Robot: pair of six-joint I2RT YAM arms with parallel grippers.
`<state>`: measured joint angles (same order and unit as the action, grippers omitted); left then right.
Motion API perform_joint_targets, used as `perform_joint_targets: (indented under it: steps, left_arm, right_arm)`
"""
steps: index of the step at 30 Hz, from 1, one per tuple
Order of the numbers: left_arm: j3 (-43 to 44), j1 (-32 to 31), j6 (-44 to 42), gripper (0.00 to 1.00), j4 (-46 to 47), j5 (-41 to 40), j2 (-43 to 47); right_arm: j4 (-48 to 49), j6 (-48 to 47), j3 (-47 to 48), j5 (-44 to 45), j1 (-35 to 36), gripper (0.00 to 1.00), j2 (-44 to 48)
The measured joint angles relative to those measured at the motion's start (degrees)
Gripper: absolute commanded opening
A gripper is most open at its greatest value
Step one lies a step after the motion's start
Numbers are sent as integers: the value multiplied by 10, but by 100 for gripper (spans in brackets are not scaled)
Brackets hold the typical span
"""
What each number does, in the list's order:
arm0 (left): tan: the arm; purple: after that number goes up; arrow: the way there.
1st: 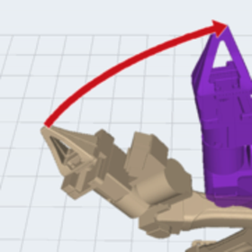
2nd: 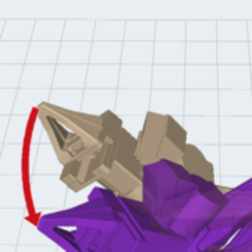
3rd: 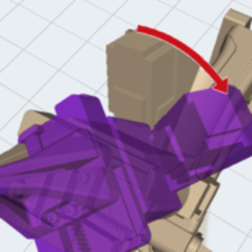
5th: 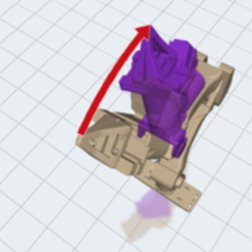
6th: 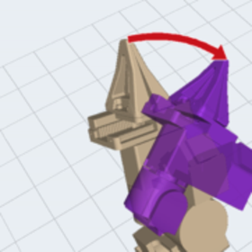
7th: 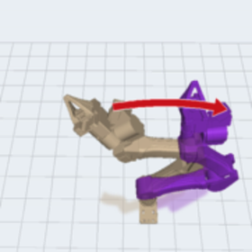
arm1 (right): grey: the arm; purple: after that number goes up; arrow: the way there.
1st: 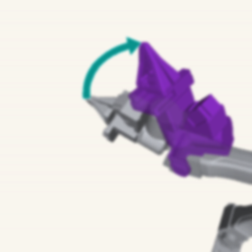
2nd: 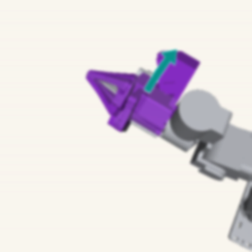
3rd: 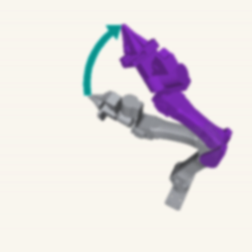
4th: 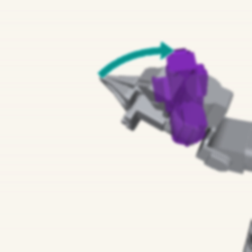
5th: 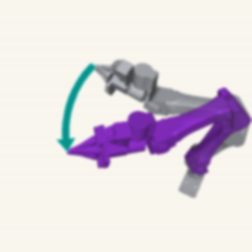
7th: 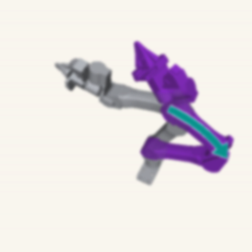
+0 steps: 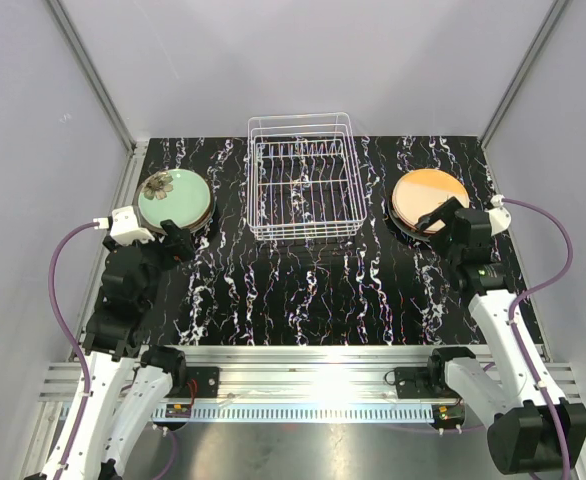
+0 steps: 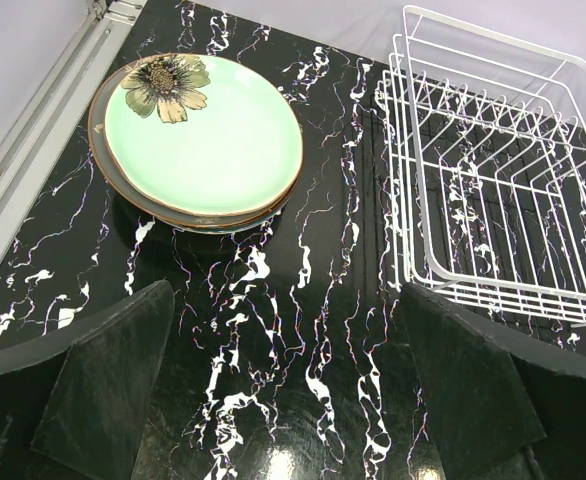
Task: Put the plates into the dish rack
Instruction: Grab a plate with the right arm
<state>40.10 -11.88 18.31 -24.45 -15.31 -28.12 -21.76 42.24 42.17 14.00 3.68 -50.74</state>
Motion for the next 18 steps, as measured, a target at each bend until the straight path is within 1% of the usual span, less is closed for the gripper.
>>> perform_joint_targets:
  steps: [6, 10, 14, 18]
  left_arm:
    - [0, 0, 0, 99, 0, 0, -1]
    - [0, 0, 0, 99, -1, 0, -3]
    - [0, 0, 0, 99, -4, -2, -5]
    - [2, 0, 3, 99, -28, -31, -12]
  right_arm:
    - [0, -14, 0, -6, 0, 100, 1]
    - [1, -70, -2, -36, 0, 100, 12]
    - [0, -93, -12, -35, 0, 100, 44]
    - [-3, -97, -12, -23, 0, 100, 52]
